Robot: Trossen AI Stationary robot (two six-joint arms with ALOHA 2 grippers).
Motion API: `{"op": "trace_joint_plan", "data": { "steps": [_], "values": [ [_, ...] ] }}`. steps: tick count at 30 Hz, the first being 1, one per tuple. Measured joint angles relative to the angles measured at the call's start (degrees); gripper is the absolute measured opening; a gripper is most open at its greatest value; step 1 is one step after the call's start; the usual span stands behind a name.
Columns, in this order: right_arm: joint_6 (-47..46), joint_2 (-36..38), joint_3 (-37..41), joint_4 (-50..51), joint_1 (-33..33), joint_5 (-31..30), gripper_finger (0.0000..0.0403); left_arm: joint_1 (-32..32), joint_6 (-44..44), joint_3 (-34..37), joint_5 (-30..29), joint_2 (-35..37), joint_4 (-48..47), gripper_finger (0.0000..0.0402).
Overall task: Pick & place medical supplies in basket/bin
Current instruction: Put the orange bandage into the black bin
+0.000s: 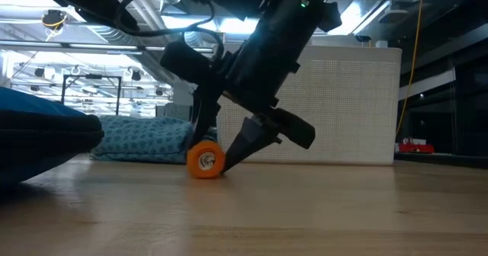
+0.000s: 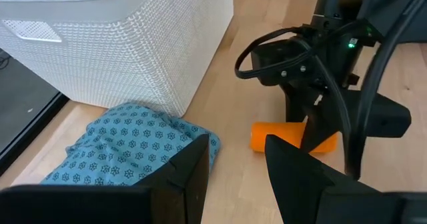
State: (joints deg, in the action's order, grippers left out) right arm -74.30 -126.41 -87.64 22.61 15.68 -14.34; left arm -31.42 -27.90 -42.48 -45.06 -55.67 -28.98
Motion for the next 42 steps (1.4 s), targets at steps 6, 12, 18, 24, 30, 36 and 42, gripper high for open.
{"op": "trace_joint_plan", "data": {
  "steps": [6,12,18,24,30,36,42],
  "values": [
    [1.71,0.50,0.00,-0.52,0.04,0.21,0.0113,0.01,0.04,-0.02,-0.01,-0.01,-0.03,0.0143],
    [2.79,1.92,0.15,-1.03,1.88,0.19,0.0075,0.00,0.23,-0.02,-0.02,-0.01,-0.01,0.0143],
    [2.72,7.08,0.14,-1.17,5.77,-0.73,0.0102,0.00,1.77,-0.02,-0.17,-0.01,0.01,0.0143],
    [-0.58,14.60,0.08,2.99,11.37,-5.32,0.0100,0.02,4.55,-0.02,-0.41,-0.01,0.99,0.0143],
    [-12.53,20.92,-0.02,15.46,18.47,-8.06,0.0092,0.07,7.67,-0.02,-0.43,-0.01,3.25,0.0143],
    [-29.91,23.74,-0.02,29.30,26.03,-8.59,0.0099,1.30,9.86,-0.02,-0.35,0.00,6.02,0.0143],
    [-47.45,23.91,-0.02,40.03,33.60,-4.71,0.0100,2.62,9.90,-0.02,-0.01,0.00,6.10,0.0143]
  ]
}}
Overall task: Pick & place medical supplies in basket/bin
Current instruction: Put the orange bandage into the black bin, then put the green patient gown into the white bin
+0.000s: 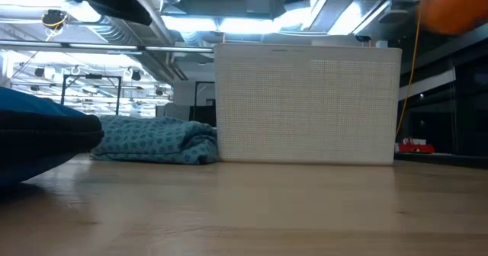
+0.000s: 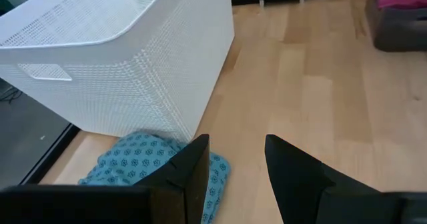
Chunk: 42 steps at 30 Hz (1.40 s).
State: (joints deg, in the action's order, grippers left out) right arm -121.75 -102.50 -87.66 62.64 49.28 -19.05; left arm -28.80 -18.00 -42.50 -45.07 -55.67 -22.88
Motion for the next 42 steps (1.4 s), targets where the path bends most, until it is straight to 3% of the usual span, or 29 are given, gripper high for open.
{"op": "trace_joint_plan", "data": {
  "steps": [4,7,19,26,42],
  "values": [
    [-10.63,0.00,0.01,4.63,4.84,3.00,0.0100,0.54,0.00,0.00,1.44,0.01,0.00,0.0143],
    [-12.60,-0.69,0.00,5.29,6.93,6.28,0.0100,0.57,-0.02,0.00,1.48,-0.01,-0.02,0.0143],
    [-11.85,-7.91,0.02,8.44,7.14,12.95,0.0100,0.57,-0.11,0.00,1.51,0.01,-0.04,0.0143],
    [-11.04,-8.48,0.02,10.24,7.08,12.80,0.0106,0.57,-0.02,0.00,1.50,0.00,-0.02,0.0143],
    [-9.79,-8.48,0.02,10.06,7.08,11.02,0.0258,0.57,-0.22,0.00,2.26,-0.01,-0.04,0.0143]
  ]
}}
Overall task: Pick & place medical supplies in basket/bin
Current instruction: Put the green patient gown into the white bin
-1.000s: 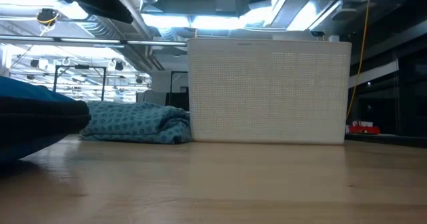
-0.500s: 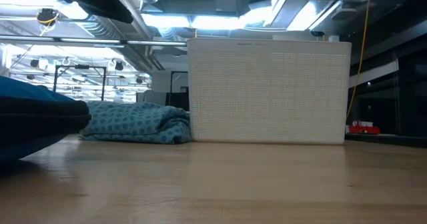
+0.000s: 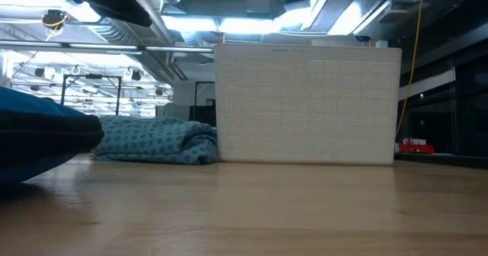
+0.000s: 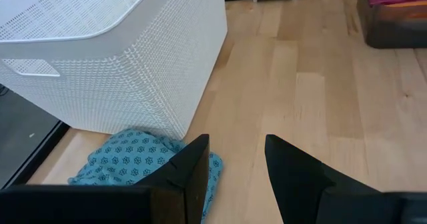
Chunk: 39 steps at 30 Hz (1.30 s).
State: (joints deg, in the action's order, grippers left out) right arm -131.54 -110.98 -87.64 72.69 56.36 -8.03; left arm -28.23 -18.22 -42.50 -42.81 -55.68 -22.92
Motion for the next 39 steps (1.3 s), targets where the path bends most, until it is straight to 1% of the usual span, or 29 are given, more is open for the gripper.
{"op": "trace_joint_plan", "data": {
  "steps": [3,6,10,14,17,19,21,23,27,30,33,39],
  "values": [
    [-0.05,0.00,0.00,-0.05,0.00,-1.16,0.0271,0.00,-0.01,0.00,0.02,0.00,-0.39,0.0143],
    [-0.02,0.00,0.00,-1.55,0.00,-5.80,0.0274,0.00,-0.04,0.00,0.11,0.00,-1.63,0.0143],
    [1.01,0.00,0.00,-6.52,0.00,-16.64,0.0270,0.00,-0.07,0.00,-0.31,0.00,-3.01,0.0143],
    [4.51,0.00,0.00,-11.73,-0.02,-28.97,0.0266,-0.07,3.27,0.00,-1.84,-0.11,-3.30,0.0144],
    [7.55,0.00,0.00,-15.01,-0.13,-36.87,0.0266,-0.67,5.03,0.00,-1.98,-1.17,-4.87,0.0150],
    [10.51,0.00,0.00,-17.25,-0.34,-41.12,0.0266,-1.46,6.70,0.00,-2.04,-2.80,-5.55,0.0158],
    [13.90,0.00,0.00,-19.17,-0.72,-44.14,0.0266,-2.56,9.02,0.00,-1.63,-5.24,-6.18,0.0169],
    [16.83,0.00,0.00,-20.59,-1.16,-45.94,0.0266,-3.94,11.44,0.00,-1.70,-8.45,-6.28,0.0185],
    [20.90,0.00,0.00,-21.91,-1.76,-46.41,0.0266,-7.39,16.68,-0.13,-7.30,-15.60,-6.83,0.0219],
    [22.00,0.00,0.00,-21.98,-1.81,-46.14,0.0265,-9.37,17.78,-1.77,-9.83,-20.93,-8.10,0.0239],
    [22.78,0.00,0.00,-22.00,-1.81,-46.14,0.0265,-9.68,13.73,-4.58,-9.11,-26.10,-13.76,0.0256],
    [24.04,0.00,0.00,-22.08,-1.81,-46.16,0.0265,-7.94,-2.03,-9.57,-7.15,-35.84,-30.91,0.0284]
  ]
}}
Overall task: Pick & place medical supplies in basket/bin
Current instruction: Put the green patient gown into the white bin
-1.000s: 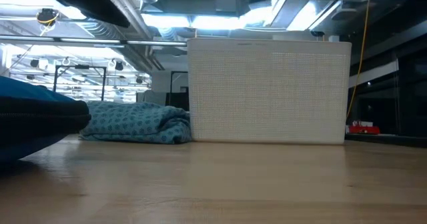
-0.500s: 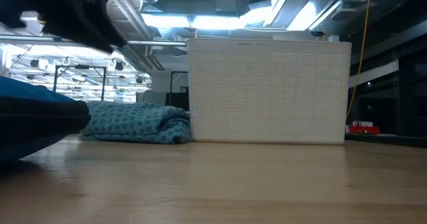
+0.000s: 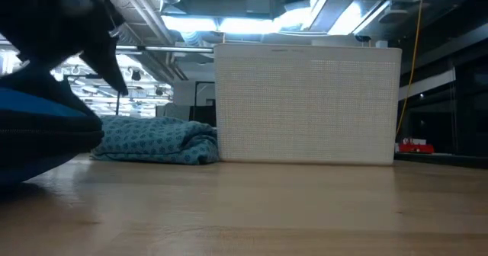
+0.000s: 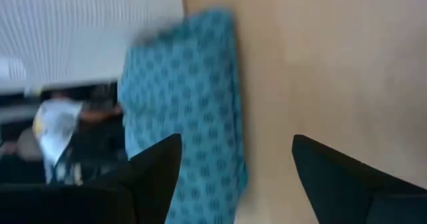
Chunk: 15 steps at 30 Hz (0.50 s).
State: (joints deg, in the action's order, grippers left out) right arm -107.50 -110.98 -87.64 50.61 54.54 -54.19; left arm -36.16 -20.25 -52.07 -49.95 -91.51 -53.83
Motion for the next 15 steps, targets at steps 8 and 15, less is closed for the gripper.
{"op": "trace_joint_plan", "data": {
  "steps": [8,15],
  "values": [
    [0.29,0.00,0.00,-0.03,0.00,0.00,0.0265,2.98,-7.16,-0.62,1.09,-6.49,-4.56,0.0295],
    [0.58,0.00,0.00,-0.03,0.00,0.13,0.0265,9.28,-9.05,-0.62,7.71,-6.71,-4.58,0.0295]
  ]
}}
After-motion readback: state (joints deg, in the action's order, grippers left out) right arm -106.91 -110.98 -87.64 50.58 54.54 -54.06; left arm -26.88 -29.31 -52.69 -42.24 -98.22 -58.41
